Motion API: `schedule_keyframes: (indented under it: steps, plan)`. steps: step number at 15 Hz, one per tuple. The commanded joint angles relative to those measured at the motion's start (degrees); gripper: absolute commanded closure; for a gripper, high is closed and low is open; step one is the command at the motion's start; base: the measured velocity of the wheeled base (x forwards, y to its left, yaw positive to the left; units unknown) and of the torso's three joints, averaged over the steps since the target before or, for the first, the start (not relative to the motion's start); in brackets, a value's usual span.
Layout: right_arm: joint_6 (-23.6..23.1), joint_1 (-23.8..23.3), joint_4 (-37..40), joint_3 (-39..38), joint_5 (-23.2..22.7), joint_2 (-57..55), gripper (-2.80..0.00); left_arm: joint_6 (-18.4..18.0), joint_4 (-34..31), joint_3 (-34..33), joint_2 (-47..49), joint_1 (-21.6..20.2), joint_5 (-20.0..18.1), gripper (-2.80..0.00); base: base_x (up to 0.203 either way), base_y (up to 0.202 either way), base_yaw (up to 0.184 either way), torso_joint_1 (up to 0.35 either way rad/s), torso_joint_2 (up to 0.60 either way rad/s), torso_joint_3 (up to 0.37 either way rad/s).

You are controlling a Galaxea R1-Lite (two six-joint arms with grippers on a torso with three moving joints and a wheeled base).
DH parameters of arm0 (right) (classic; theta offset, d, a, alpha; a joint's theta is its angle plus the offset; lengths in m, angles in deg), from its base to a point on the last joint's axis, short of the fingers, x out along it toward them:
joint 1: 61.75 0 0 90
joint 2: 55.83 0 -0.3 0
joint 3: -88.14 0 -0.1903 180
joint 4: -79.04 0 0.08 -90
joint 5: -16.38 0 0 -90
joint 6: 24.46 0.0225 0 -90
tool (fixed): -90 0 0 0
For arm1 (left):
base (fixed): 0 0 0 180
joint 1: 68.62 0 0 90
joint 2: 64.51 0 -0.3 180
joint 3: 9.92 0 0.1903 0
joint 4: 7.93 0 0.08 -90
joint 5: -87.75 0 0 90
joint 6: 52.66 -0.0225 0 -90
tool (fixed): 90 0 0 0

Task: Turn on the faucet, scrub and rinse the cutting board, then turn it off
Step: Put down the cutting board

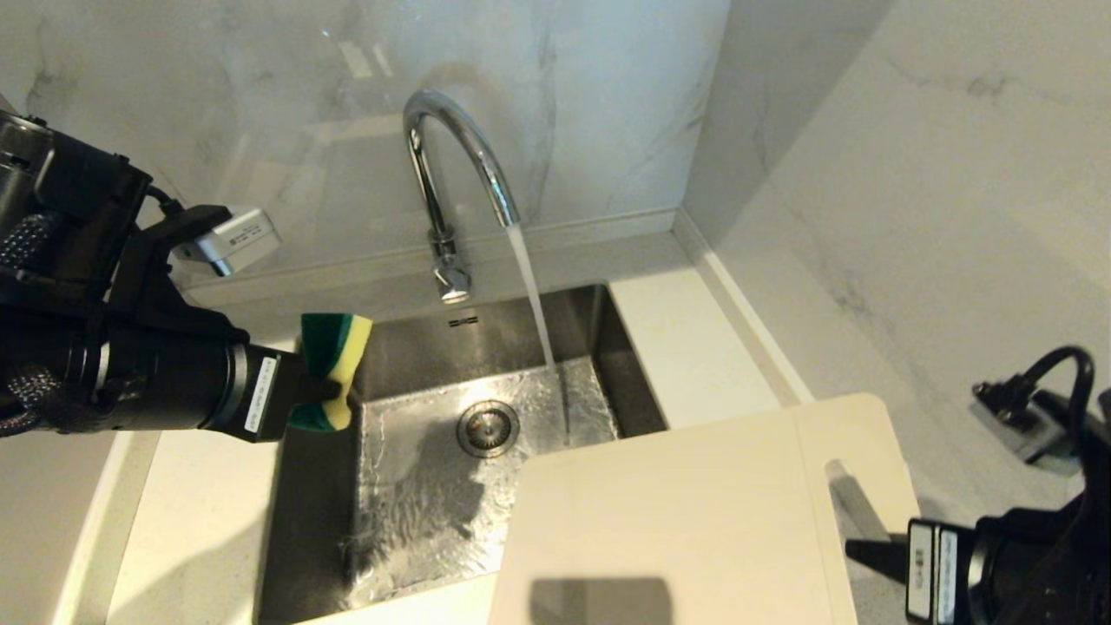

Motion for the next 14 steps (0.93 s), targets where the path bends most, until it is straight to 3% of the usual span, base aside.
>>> schedule_keyframes:
  steps: [1,3,10,14]
  plan:
    - [2.06,0.04,5.59,10.31,-1.33,-0.70,0.00,0.07,-0.12,0.45,0.10,0.00,0.06,0.00,0.000,0.000,0.000,0.000,0.00,0.000]
    - [2.33,0.04,7.79,11.12,-2.20,-1.21,0.00,0.07,-0.12,0.28,0.27,0.00,0.06,0.00,0.000,0.000,0.000,0.000,0.00,0.000]
    - [-8.03,0.01,7.83,-4.96,-1.38,1.82,0.00,0.24,-0.12,0.54,0.62,0.00,-0.12,0.00,0.000,0.000,0.000,0.000,0.00,0.000]
    - [-10.62,0.04,6.49,-13.38,-1.36,3.18,0.00,0.07,-0.03,1.00,1.14,0.00,-0.12,0.00,0.000,0.000,0.000,0.000,0.00,0.000]
